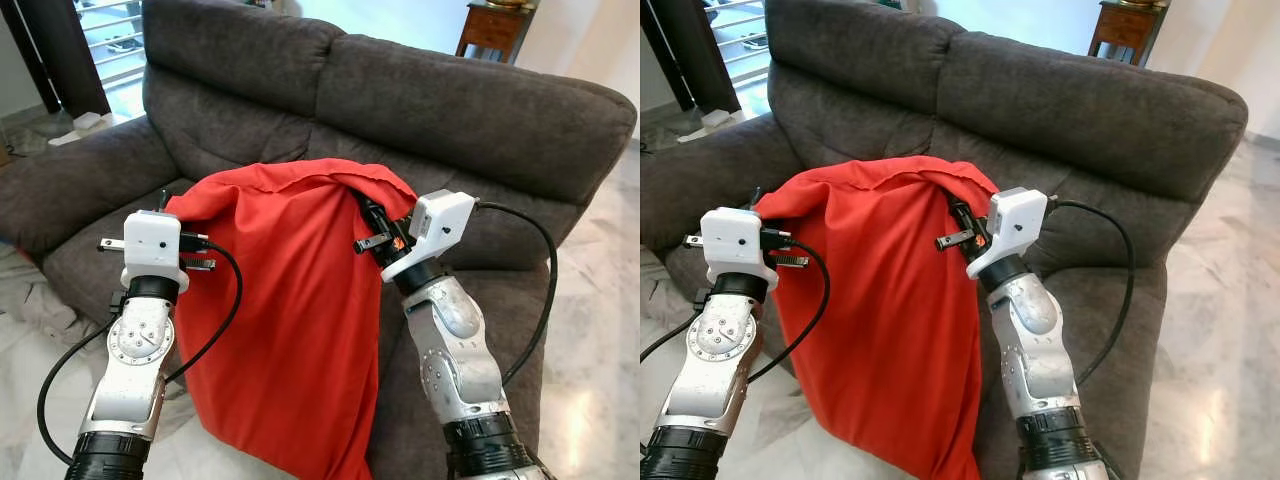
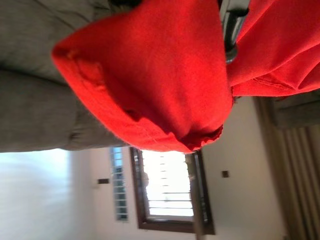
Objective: Move the pillow to the sofa from floor
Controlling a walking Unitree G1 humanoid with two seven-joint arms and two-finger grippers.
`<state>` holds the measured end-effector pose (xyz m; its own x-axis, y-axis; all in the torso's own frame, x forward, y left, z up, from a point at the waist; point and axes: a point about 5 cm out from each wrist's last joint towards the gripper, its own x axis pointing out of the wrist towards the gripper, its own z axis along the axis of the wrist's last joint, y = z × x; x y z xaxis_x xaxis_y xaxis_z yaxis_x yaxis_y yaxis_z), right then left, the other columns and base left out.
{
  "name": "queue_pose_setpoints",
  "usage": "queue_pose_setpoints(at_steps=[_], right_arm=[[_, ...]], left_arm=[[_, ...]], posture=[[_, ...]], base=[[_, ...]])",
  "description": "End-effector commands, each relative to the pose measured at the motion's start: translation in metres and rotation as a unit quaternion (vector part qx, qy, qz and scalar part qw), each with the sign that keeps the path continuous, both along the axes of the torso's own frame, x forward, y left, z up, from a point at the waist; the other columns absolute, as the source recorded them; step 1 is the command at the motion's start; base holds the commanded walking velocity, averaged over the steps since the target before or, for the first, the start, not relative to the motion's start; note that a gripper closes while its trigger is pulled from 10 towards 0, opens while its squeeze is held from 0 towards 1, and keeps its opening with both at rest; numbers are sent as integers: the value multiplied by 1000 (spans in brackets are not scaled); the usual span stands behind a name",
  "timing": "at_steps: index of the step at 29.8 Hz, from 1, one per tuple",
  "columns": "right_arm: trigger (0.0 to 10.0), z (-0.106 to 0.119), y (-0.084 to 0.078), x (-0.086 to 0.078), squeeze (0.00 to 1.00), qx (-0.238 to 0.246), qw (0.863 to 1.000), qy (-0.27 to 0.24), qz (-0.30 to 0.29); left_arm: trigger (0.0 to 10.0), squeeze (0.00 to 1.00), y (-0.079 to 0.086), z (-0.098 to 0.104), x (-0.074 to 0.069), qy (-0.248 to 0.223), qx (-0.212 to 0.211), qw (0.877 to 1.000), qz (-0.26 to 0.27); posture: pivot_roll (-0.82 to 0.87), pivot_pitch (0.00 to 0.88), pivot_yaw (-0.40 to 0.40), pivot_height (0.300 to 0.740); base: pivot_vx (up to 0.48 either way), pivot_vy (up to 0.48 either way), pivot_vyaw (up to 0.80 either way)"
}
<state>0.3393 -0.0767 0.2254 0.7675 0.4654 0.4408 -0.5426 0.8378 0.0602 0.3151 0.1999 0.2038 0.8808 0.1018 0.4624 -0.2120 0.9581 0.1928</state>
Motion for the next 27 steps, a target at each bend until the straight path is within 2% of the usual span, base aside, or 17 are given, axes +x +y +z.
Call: queue_pose_setpoints(at_steps=[1,10,12,16,27], right_arm=[[10000,17,-4,1,0,11,999,-32,-12],[10000,8,-4,7,0,7,999,-3,-34],[10000,7,-5,8,0,18,999,5,-33],[10000,7,-5,7,0,9,999,0,-34],[10000,9,-8,8,0,13,999,-7,-45]], left_arm=[[10000,0,-7,9,1,-14,3,1000,-16],[10000,0,-5,10,2,-13,-3,1000,-15],[10000,0,-5,10,2,-12,-3,1000,-15],[10000,0,-5,10,2,-10,-4,1000,-16],[10000,0,-4,13,2,-13,-2,1000,-16]], posture=[[137,74,-30,740],[139,74,-32,740],[139,74,-33,740],[137,73,-33,740],[139,73,-32,740]], base=[[0,0,0],[0,0,0],[255,0,-800],[377,0,-800],[456,0,0]])
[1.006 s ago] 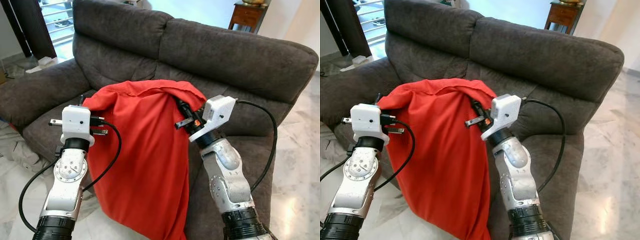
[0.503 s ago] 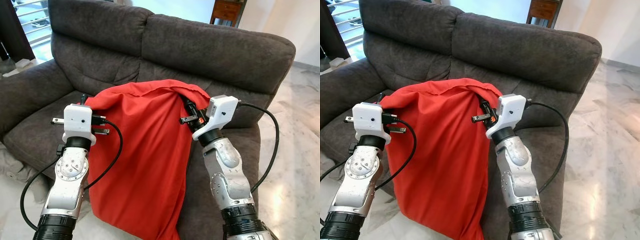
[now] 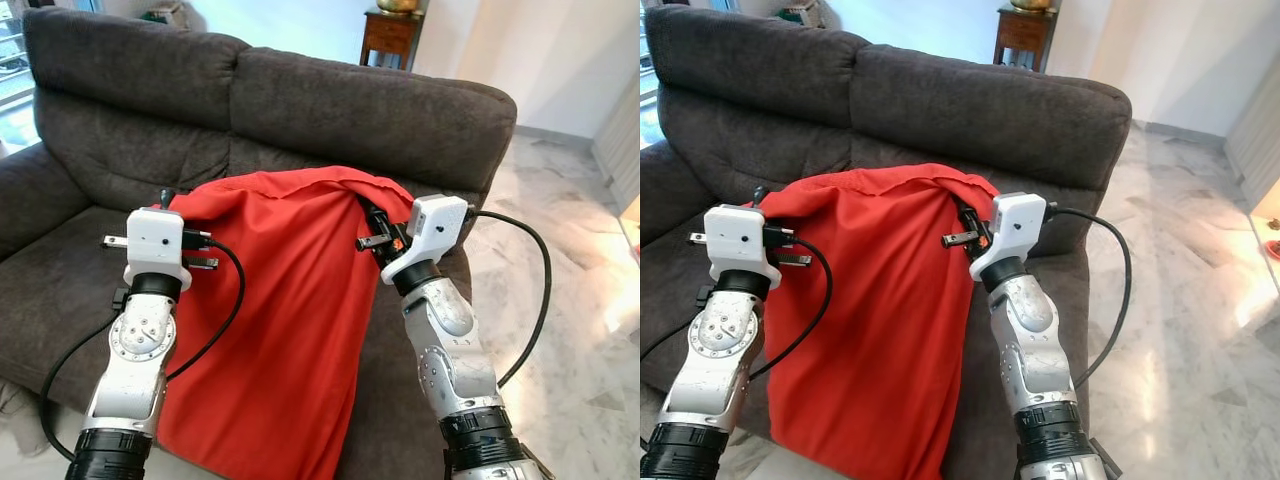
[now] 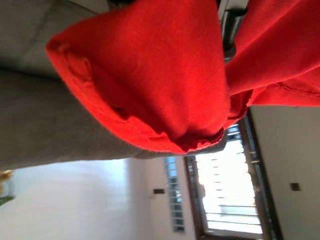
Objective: Move the pillow to the sofa from floor
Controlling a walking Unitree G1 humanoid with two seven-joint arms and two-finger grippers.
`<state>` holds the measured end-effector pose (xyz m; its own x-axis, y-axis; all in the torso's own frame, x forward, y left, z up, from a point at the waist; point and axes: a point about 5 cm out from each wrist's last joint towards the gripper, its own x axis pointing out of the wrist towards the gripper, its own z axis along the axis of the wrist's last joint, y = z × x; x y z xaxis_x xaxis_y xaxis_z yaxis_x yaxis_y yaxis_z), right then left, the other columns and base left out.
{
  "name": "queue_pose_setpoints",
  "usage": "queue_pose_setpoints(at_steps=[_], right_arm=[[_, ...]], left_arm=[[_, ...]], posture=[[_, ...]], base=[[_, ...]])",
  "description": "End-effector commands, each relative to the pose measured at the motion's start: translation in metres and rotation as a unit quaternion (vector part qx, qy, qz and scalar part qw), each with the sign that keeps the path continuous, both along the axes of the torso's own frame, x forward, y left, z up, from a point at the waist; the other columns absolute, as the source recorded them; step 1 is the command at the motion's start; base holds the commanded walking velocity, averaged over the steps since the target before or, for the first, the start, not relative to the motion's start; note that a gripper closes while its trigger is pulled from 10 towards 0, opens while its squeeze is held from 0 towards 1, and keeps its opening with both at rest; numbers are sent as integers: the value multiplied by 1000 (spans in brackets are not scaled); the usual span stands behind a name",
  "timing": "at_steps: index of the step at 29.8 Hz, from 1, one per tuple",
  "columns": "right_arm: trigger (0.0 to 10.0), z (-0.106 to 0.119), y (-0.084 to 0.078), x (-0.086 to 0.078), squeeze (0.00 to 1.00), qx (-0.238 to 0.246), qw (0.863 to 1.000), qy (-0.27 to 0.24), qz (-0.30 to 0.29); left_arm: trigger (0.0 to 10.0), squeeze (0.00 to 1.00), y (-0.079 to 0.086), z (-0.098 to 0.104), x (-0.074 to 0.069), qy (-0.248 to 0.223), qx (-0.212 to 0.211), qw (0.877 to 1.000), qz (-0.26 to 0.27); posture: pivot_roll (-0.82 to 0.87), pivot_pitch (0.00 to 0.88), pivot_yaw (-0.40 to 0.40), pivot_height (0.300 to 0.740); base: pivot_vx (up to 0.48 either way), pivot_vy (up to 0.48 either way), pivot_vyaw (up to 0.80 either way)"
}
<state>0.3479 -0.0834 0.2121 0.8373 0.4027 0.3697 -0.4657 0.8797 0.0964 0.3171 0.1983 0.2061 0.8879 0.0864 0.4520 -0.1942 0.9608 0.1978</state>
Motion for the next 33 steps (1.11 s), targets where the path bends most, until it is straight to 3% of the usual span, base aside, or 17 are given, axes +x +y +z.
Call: queue_pose_setpoints(at_steps=[1,12,16,21,28,33], right_arm=[[10000,23,-1,0,0,15,999,-50,-5],[10000,33,7,0,0,6,997,-73,9],[10000,44,1,15,0,10,997,-73,-21],[10000,49,-1,21,0,14,997,-72,-32],[10000,49,17,25,0,2,997,-71,8],[10000,50,29,33,0,-23,998,-59,21]], left_arm=[[10000,0,-2,11,0,-20,-4,1000,-8],[10000,0,0,16,1,-26,-2,1000,-6],[10000,0,1,17,5,-14,-11,1000,-14],[10000,0,-4,15,6,-2,-8,999,-39],[10000,0,1,7,7,32,-61,996,-55],[10000,0,15,10,12,39,-78,995,-42]], posture=[[139,72,-31,740],[137,64,-28,740],[140,62,-30,740],[142,67,-32,740],[141,81,-39,740],[146,87,-46,740]], base=[[480,0,0],[480,0,0],[305,0,0],[0,0,0],[0,0,0],[0,0,0]])
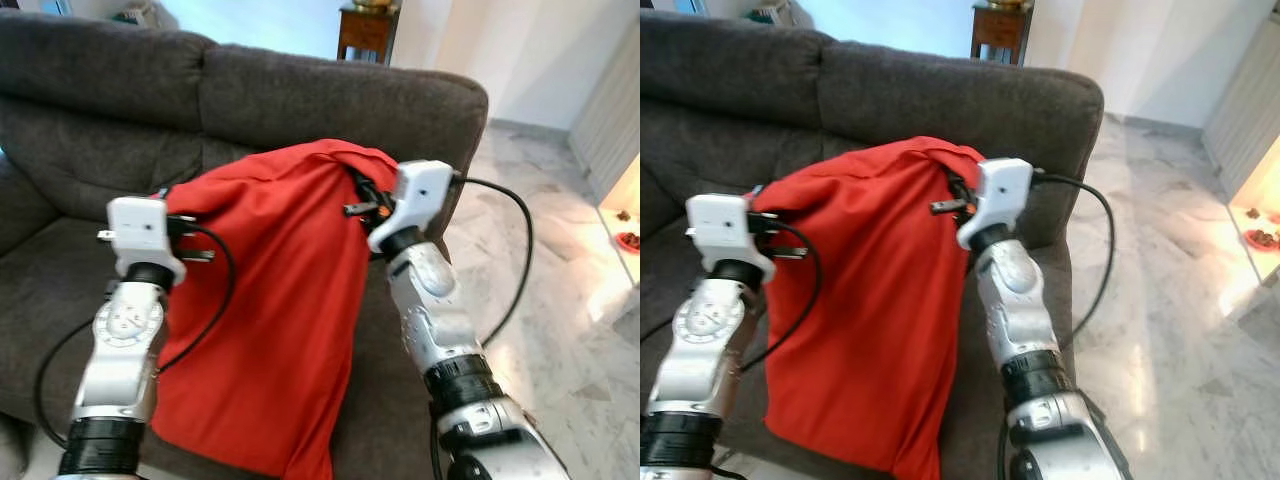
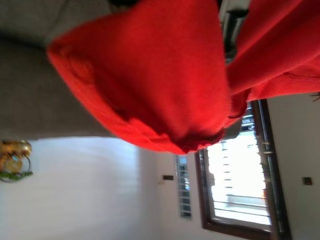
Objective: Move the pillow to the sofa from floor
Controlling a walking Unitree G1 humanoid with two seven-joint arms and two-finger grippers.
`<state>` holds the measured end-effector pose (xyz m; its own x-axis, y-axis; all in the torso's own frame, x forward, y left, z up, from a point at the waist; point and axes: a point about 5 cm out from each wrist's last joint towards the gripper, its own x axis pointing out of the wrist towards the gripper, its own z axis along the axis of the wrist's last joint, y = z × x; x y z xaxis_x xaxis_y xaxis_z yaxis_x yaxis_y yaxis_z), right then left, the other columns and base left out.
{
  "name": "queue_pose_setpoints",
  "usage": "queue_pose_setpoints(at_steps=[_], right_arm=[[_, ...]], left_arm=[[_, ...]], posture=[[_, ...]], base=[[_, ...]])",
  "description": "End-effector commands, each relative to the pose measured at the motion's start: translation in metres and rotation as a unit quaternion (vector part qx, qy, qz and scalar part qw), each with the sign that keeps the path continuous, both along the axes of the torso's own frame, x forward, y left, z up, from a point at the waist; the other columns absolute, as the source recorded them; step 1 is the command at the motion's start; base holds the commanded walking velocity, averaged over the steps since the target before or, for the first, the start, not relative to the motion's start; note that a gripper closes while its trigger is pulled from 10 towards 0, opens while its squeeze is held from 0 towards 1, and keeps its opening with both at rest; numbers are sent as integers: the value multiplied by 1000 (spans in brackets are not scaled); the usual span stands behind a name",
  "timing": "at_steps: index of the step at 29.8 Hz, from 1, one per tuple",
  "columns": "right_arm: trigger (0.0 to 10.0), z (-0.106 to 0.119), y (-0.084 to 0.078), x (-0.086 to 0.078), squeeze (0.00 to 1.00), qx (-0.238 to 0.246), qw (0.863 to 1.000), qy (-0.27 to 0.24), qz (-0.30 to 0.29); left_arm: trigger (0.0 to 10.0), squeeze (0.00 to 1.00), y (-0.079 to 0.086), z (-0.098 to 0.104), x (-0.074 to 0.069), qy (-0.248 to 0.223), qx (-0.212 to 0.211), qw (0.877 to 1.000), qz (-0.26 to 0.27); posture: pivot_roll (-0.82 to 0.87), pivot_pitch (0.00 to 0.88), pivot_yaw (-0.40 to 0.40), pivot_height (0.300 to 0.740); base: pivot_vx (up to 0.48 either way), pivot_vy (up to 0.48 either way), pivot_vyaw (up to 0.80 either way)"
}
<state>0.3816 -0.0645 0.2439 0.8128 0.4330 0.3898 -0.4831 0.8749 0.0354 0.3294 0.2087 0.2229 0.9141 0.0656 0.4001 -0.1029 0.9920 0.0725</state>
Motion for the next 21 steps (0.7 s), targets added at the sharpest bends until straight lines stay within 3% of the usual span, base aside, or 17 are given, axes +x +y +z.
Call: queue_pose_setpoints(at_steps=[1,7,21], right_arm=[[10000,19,14,1,0,-1,999,-33,20],[10000,24,29,5,0,-15,999,-28,43],[10000,26,31,9,0,-7,999,-28,42]], left_arm=[[10000,0,8,-4,0,16,-12,1000,1],[10000,0,19,2,6,27,15,999,12],[10000,0,24,3,3,22,9,999,21]], posture=[[148,88,-48,740],[152,95,-62,740],[147,104,-71,740]], base=[[0,0,0],[0,0,0],[0,0,0]])
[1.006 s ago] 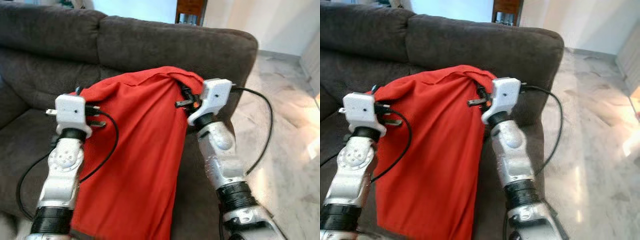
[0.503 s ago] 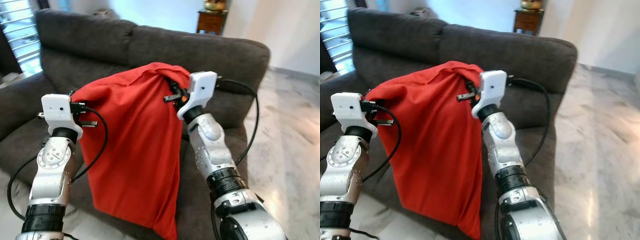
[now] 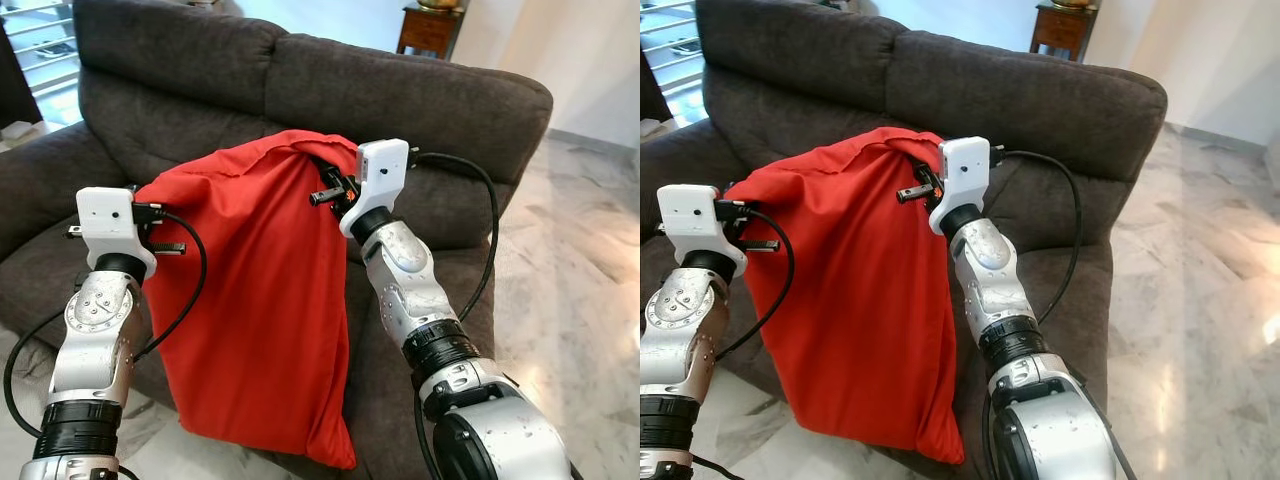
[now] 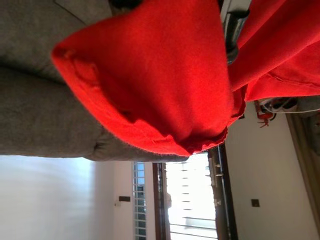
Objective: Move the pillow to the sofa from floor
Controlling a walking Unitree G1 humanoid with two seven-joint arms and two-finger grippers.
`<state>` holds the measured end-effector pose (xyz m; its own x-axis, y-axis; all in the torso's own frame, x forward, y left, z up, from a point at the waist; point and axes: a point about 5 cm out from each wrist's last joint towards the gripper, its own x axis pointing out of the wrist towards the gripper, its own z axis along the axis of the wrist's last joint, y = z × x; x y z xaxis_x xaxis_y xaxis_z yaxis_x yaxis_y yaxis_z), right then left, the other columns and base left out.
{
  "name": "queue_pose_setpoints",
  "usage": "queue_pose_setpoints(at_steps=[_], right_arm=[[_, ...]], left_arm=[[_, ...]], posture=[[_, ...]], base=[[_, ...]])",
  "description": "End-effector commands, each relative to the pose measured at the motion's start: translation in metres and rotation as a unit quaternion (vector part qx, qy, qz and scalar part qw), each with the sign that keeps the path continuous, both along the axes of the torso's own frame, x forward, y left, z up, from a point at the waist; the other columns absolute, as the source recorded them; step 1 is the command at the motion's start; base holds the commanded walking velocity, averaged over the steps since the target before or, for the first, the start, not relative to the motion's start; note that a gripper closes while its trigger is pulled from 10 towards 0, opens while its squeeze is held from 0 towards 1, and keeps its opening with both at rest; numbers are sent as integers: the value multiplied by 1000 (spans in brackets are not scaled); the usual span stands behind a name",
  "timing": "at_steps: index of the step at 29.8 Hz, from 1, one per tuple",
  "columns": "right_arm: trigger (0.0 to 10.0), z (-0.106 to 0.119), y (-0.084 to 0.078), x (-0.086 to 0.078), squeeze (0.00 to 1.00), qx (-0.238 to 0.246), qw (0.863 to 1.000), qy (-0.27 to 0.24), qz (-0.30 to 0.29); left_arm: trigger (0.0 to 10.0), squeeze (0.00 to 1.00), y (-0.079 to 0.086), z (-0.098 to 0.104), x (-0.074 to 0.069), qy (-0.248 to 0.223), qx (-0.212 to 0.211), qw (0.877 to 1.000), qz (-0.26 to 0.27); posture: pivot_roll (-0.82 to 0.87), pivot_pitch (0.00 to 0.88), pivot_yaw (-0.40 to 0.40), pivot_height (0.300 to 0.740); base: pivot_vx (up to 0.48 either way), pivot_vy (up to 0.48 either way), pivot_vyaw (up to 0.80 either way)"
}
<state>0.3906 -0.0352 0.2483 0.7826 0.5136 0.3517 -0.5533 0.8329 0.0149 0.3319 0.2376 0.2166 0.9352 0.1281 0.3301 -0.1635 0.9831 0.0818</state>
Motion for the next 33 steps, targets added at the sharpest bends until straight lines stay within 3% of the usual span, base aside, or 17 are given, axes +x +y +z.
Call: queue_pose_setpoints(at_steps=[1,4,11,17,28,33], right_arm=[[10000,21,1,1,0,16,999,-37,-2],[10000,20,-1,2,0,23,999,-29,-7],[10000,18,-2,1,0,22,999,-31,-5],[10000,19,-1,1,0,21,999,-37,-6],[10000,18,0,1,0,23,999,-33,-5],[10000,16,-2,2,0,26,999,-26,-11]], left_arm=[[10000,0,-4,11,1,-17,9,1000,-11],[10000,0,-3,13,1,-20,7,1000,-10],[10000,0,-4,14,0,-23,8,1000,-7],[10000,0,-6,15,0,-25,11,1000,-9],[10000,0,-7,19,-2,-31,11,999,-15],[10000,0,-8,19,-2,-30,12,999,-18]], posture=[[148,104,-70,740],[148,103,-69,740],[147,100,-67,740],[151,97,-67,740],[156,95,-66,740],[158,90,-65,740]], base=[[0,0,0],[0,0,0],[279,0,-800],[279,0,0],[0,0,0],[404,0,0]])
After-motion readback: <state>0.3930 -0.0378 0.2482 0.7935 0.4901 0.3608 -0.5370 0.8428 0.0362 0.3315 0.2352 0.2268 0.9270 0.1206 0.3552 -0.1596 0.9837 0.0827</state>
